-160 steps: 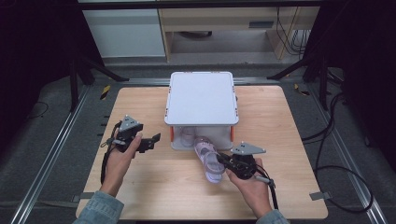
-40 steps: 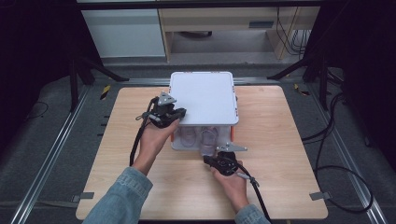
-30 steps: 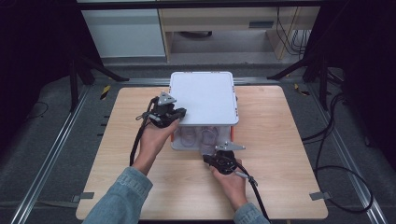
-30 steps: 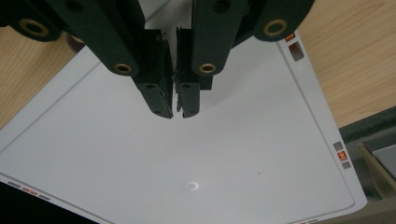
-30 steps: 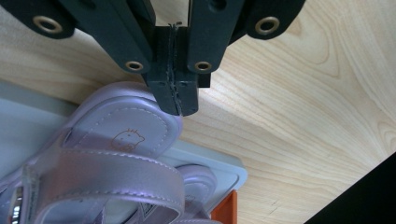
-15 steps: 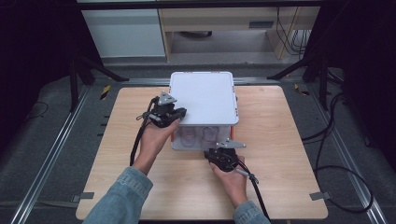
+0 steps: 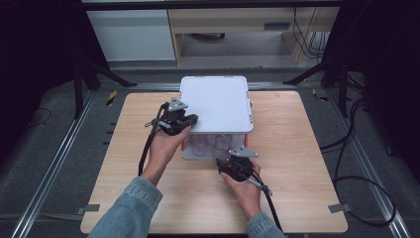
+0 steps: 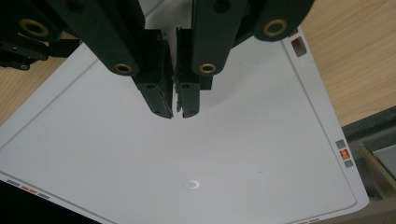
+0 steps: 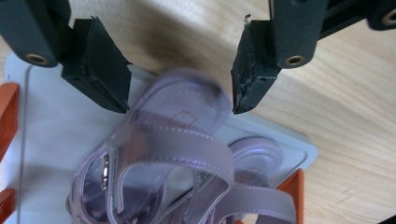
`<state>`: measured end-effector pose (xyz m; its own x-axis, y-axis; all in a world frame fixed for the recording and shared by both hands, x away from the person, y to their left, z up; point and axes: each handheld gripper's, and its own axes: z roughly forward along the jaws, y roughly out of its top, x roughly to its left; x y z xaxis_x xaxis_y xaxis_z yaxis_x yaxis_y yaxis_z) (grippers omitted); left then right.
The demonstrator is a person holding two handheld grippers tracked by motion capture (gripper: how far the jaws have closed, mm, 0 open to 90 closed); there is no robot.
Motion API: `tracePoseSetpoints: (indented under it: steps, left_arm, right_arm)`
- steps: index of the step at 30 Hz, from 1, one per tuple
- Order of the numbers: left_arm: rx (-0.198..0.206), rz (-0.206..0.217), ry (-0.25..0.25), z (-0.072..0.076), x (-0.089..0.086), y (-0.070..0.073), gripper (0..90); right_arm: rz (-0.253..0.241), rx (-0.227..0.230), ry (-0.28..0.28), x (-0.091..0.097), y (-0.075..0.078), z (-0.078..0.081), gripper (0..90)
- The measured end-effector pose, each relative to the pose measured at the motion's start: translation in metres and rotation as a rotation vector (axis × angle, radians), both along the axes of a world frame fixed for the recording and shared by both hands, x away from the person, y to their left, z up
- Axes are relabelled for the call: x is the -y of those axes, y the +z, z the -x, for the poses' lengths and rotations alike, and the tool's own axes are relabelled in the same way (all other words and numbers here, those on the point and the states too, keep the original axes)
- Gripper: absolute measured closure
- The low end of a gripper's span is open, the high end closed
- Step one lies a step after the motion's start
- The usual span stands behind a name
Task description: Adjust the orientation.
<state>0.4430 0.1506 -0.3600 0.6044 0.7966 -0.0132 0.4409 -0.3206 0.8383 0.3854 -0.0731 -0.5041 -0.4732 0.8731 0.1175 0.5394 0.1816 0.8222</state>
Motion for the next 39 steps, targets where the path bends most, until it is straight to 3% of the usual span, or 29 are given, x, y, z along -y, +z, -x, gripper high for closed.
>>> tracePoseSetpoints:
  steps: [4,21,29,39]
  left_arm:
    - [0.000,0.000,-0.001,0.000,0.000,0.000,84.4]
    - [0.000,0.000,-0.002,-0.002,0.000,0.000,84.4]
    - [0.000,-0.005,-0.004,-0.002,0.000,0.000,84.3]
    - [0.000,-0.007,-0.004,-0.002,0.001,0.000,84.4]
  right_arm:
    - [0.017,-0.001,-0.010,-0.002,-0.002,-0.005,37.4]
    - [-0.003,-0.013,0.037,0.002,-0.003,-0.021,39.5]
    - [-0.044,-0.030,0.050,0.005,-0.003,-0.029,41.6]
    - [-0.061,-0.043,0.043,0.006,-0.003,-0.033,43.3]
